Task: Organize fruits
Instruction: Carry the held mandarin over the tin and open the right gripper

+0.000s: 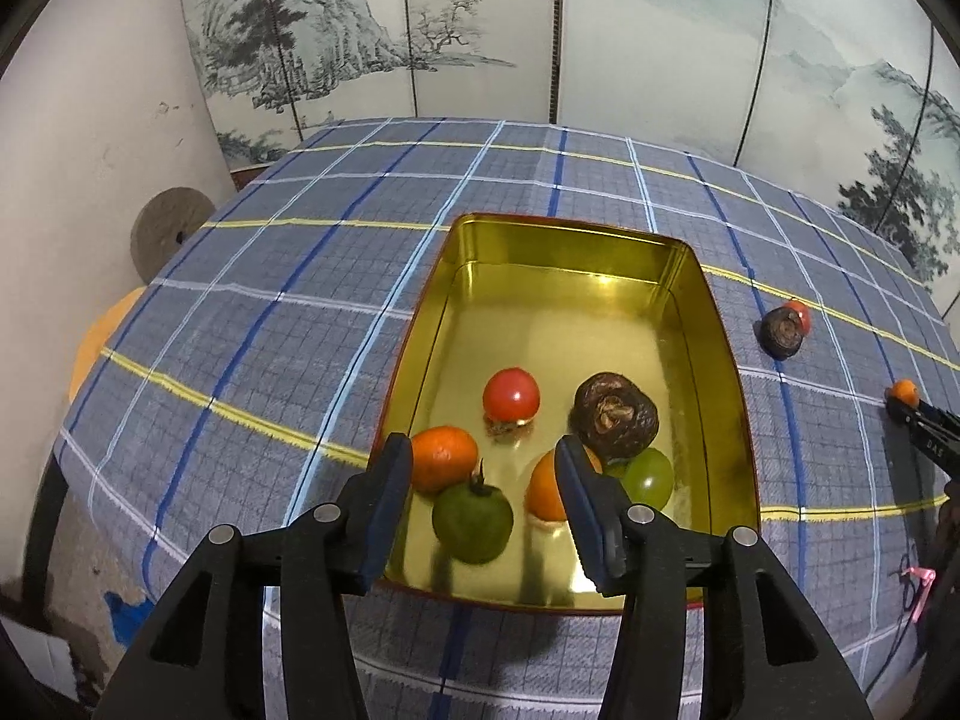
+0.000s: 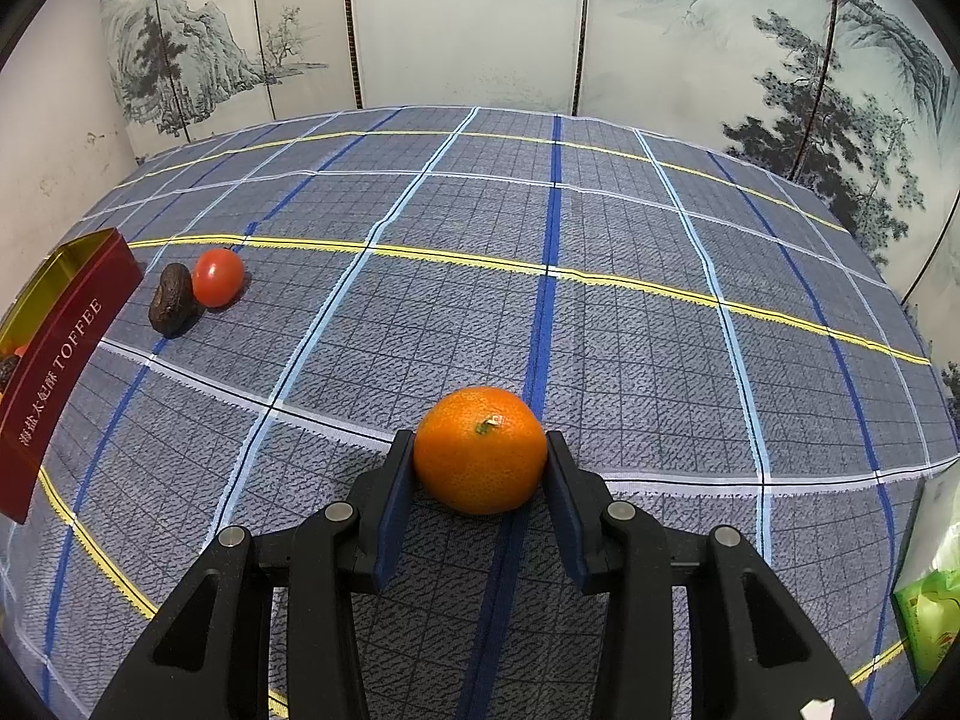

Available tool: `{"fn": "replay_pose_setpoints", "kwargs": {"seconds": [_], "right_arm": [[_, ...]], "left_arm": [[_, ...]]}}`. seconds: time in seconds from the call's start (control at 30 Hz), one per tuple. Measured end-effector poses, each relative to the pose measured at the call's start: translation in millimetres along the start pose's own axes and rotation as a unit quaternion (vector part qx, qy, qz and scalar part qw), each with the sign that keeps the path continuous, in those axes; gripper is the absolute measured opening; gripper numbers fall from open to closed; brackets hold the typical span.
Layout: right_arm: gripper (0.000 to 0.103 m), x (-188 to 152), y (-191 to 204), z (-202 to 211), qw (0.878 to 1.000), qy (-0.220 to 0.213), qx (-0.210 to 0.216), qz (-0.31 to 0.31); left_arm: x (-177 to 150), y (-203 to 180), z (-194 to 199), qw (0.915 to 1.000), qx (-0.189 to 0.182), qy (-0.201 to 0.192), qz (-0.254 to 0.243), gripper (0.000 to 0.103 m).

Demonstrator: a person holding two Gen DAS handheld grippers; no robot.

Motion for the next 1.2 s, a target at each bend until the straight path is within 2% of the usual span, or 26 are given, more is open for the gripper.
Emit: {"fn": "replay_pose_setpoints", "kwargs": {"seconds": [0.17, 0.4, 0.63, 0.87, 1.07, 1.2], "right_arm": [[0.037, 0.5, -1.5, 0.7, 1.0, 0.0, -0.004, 0.002], [0.037, 0.3, 0.0, 5.1, 1.0, 0.004, -0.016, 0.003], [0.037, 12.4, 17.9, 26.0, 1.0, -0.015, 0.006, 0.018], [0.037, 34.0, 76.0, 48.4, 0.995, -0.041, 0.068, 0.064], [0.037, 51.3, 142.5, 68.8, 0.983, -0.061, 0.131, 0.116], [0.037, 60.9, 183.8, 77.4, 0.974, -0.069, 0.152, 0.152]], "left_arm": [[-6.4, 2.6, 2.0, 1.0, 0.0, -0.002, 0.0, 0.058], [-8.9, 4.4, 3.7, 1.0, -0.005, -0.003, 0.004, 0.059], [-7.9, 13.0, 9.8, 0.9997, -0.005, -0.009, 0.02, 0.06], [-6.2, 27.6, 16.2, 0.9992, 0.0, -0.016, 0.036, 0.06], [-6.7, 43.3, 17.8, 0.9985, 0.005, -0.016, 0.051, 0.06], [-7.7, 51.6, 18.1, 0.9982, 0.012, -0.015, 0.057, 0.06]]}}
Point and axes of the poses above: each gripper's, at about its wrist camera, not at the fingertips, and z roughly against the way its jaws point, y to its left, x to its top, the point moved 1 cm from there along -z, roughly the way its jaws point, and after that the axes turned 9 degrees about z, right-handed, at the moved point
